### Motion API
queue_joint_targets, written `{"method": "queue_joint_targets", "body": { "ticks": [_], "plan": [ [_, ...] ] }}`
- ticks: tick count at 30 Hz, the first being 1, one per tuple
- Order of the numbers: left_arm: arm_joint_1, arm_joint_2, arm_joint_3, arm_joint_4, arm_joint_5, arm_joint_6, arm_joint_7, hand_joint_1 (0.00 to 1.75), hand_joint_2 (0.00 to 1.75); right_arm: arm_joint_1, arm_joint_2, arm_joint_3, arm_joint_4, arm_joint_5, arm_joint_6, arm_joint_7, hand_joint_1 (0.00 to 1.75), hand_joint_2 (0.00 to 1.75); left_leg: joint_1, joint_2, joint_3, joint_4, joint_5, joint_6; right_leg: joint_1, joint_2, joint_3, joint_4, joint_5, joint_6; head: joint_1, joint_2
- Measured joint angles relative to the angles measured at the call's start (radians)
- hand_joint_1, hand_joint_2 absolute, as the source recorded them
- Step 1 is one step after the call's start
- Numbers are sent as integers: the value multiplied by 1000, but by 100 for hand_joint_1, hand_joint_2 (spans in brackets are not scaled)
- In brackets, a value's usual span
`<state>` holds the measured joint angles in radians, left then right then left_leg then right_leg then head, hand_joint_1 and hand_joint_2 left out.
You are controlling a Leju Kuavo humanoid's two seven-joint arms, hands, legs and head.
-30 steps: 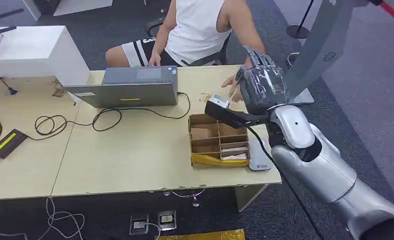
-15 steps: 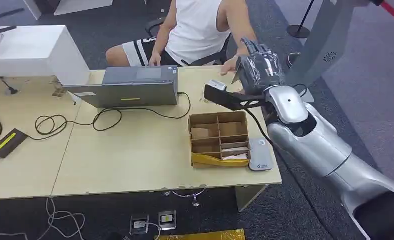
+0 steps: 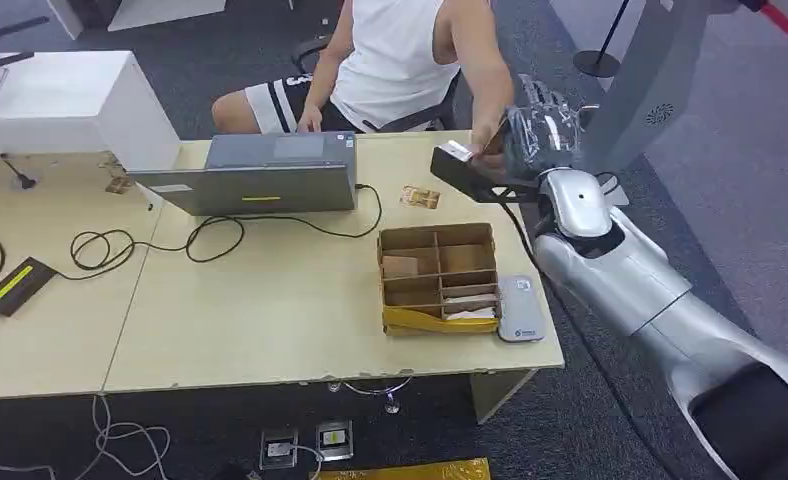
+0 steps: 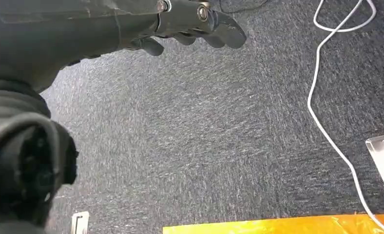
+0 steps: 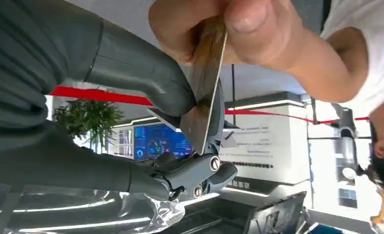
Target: Pass the card to the sensor for recognition and then transmit it.
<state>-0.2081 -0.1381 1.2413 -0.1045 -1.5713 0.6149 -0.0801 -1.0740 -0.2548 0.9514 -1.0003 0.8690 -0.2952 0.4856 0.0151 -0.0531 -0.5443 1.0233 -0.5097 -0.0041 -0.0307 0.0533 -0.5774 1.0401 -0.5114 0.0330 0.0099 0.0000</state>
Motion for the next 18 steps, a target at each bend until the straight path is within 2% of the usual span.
{"method": "queue_joint_targets", "body": {
  "ticks": [1, 2, 3, 10, 12, 18],
  "plan": [
    [0, 0, 0, 0, 0, 0, 0, 0, 0, 0, 0, 0, 16, 0, -1, 0, 166, 175, 0, 0, 0, 0, 0, 0, 0, 0, 0, 0, 0, 0, 0, 0],
    [0, 0, 0, 0, 0, 0, 0, 0, 0, 0, 0, 0, 25, 0, -2, -1, 45, 175, 0, 0, 0, 0, 0, 0, 0, 0, 0, 0, 0, 0, 0, 0],
    [0, 0, 0, 0, 0, 0, 0, 0, 0, 0, 0, 0, 36, 0, -2, -1, 24, 175, 0, 0, 0, 0, 0, 0, 0, 0, 0, 0, 0, 0, 0, 0],
    [0, 0, -6, 0, 0, 0, 8, 0, 0, 0, 0, 0, 95, -7, -8, -1, 24, 175, 0, 0, 0, 0, 0, 0, 0, 0, 0, 0, 0, 0, 0, 0],
    [0, 1, -7, 0, 0, 0, 8, 0, 0, 0, 0, 0, 107, -9, -10, -1, 0, 175, 0, 0, 0, 0, 0, 0, 0, 0, 0, 0, 0, 0, 0, 0],
    [0, 3, -7, 0, 0, 0, 8, 0, 0, 0, 0, 0, 131, -8, -20, 0, 0, 175, 0, 0, 0, 0, 0, 0, 0, 0, 0, 0, 0, 0, 0, 0]
  ]
}}
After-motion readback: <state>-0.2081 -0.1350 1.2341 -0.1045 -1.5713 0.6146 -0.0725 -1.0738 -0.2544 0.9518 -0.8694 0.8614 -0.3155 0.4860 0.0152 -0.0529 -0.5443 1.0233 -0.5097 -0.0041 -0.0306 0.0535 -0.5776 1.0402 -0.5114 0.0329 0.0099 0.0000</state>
